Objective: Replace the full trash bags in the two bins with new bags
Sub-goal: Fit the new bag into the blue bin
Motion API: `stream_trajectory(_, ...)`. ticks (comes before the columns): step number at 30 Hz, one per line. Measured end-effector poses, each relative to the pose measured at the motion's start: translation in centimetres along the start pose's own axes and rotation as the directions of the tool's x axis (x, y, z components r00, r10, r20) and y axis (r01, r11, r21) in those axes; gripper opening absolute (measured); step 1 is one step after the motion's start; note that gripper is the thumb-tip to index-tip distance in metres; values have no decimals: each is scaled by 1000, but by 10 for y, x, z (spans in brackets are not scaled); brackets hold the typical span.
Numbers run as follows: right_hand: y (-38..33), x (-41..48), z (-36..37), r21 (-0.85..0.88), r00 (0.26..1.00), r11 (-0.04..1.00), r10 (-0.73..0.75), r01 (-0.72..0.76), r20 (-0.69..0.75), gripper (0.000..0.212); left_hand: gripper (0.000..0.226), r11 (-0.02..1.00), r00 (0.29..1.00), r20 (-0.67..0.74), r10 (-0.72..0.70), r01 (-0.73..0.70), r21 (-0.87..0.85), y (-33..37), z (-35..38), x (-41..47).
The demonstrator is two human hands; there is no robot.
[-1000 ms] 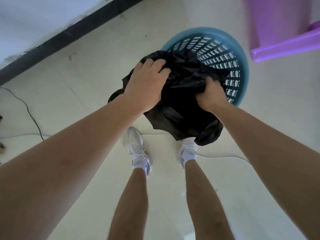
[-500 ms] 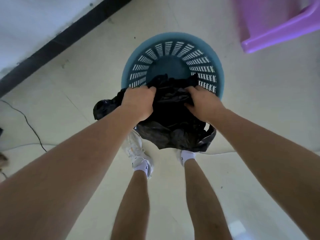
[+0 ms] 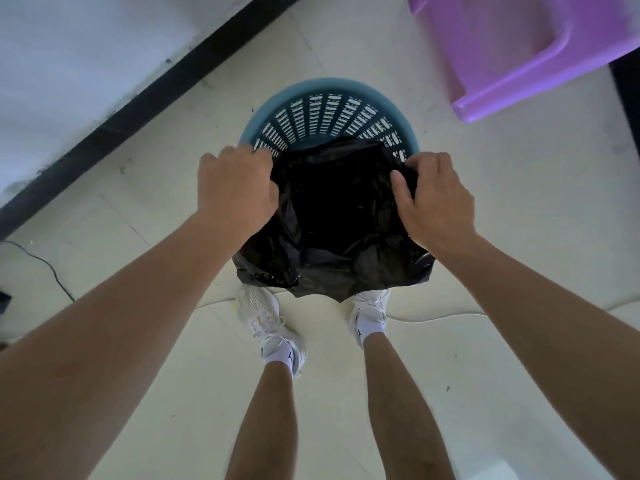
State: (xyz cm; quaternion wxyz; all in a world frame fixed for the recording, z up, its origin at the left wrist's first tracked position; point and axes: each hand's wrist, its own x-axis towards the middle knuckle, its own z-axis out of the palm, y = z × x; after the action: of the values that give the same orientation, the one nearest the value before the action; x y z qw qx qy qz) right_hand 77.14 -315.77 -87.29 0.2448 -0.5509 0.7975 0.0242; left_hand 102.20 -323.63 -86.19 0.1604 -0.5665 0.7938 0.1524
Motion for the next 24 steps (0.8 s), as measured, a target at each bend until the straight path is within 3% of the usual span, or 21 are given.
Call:
stream_trajectory(3, 8, -3, -6, 3, 998, 998, 59, -59, 9, 34, 62, 997, 998, -2, -56, 56, -56, -2, 1, -10)
stream_trajectory(5, 9, -3, -7, 67, 998, 995, 69, -70, 10, 33, 82, 1000, 1000, -27, -6, 6, 9, 7, 3, -21)
stream_trajectory(7, 7, -2, -6, 125, 998, 990, 67, -66, 0, 36, 86, 996, 999, 20, 25, -27, 90, 17, 4, -32)
stream_trajectory(10, 5, -3, -4, 156, 997, 985, 68, -71, 23, 45, 65, 997, 993, 101, -60, 54, 56, 26, 10, -36)
stream_trajectory(12, 8, -4, 0, 126, 999, 991, 41, -43, 19, 38, 50, 989, 981, 145, -131, 139, -44, 26, 13, -34)
stream_trajectory(16, 13, -4, -2, 85, 995, 991, 102, -100, -19, 27, 48, 909, 962, 34, -270, 266, -321, 15, 9, -26)
stream_trajectory(21, 10, 5, -12, 91, 974, 976, 205, -196, -98, 26, 34, 916, 985, -33, -168, 144, -375, -8, -3, -5)
stream_trajectory(24, 2, 26, -16, 159, 971, 974, 184, -160, -150, 27, 38, 903, 982, -52, -179, 143, -405, -17, -16, 20)
